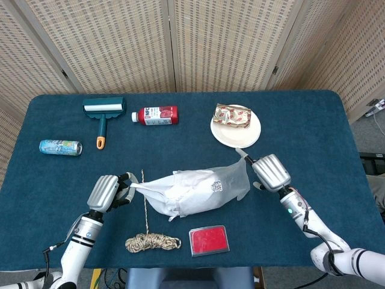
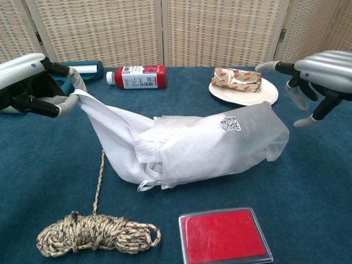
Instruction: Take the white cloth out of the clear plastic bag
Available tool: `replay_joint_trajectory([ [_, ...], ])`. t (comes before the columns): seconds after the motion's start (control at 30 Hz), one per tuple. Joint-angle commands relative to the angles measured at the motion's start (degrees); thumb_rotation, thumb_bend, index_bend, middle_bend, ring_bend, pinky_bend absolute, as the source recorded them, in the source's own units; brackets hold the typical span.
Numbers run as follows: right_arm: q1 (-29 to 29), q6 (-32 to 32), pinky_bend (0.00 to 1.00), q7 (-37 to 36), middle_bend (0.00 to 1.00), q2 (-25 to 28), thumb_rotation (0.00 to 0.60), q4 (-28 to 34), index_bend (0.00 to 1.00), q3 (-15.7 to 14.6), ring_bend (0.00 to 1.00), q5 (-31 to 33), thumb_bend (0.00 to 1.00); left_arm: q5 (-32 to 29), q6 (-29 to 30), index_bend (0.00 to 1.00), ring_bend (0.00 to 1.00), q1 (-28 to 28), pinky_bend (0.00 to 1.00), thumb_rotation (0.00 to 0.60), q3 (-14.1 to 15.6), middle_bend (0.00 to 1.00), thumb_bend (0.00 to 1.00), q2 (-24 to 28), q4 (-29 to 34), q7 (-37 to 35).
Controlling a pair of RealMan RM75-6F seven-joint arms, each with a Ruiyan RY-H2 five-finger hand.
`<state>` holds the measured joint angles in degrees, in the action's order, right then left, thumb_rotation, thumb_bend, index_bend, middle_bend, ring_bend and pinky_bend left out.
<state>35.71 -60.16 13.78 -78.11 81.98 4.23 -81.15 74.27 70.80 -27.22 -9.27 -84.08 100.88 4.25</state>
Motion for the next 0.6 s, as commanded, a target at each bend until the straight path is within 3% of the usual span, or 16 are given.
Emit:
replay_joint_trajectory([
  [0.03,1.91,3.1,0.95,-0.73,0.98,-2.06,0.6,-1.7,0.04,1.11,0.96,1.44,0.0,-0.03,-0.07,0.72,0.88,0.04,0.93,0.6,0.03,1.0,0.78,0.08,0.07,0.08],
  [0.3,4.89,8.94,0.98,1.72,1.0,-4.48,0.6,-2.77,0.05,2.69,0.99,5.96,0.0,-0.04,0.04,0.72,0.88,0.38,0.93,0.6,0.18,1.0,0.78,0.33,0.13,0.06],
  [0.47,5.98,12.28,0.99,0.0,1.0,-4.5,0.6,-2.24,0.16,3.24,1.0,8.45,0.01,-0.03,0.09,0.72,0.88,0.6,0.93,0.6,0.28,1.0,0.78,0.54,0.14,0.06],
  [0.5,6.13,12.73,0.99,-0.15,1.0,-4.44,0.6,-2.22,0.21,3.26,1.0,8.77,0.03,-0.04,0.08,0.72,0.88,0.62,0.93,0.6,0.27,1.0,0.78,0.57,0.13,0.05],
  [0.6,6.45,13.77,1.0,-0.56,1.0,-4.43,0.6,-2.3,0.4,3.28,1.0,9.8,0.26,-0.07,0.03,0.72,0.88,0.64,0.93,0.6,0.23,1.0,0.78,0.6,0.13,0.08],
])
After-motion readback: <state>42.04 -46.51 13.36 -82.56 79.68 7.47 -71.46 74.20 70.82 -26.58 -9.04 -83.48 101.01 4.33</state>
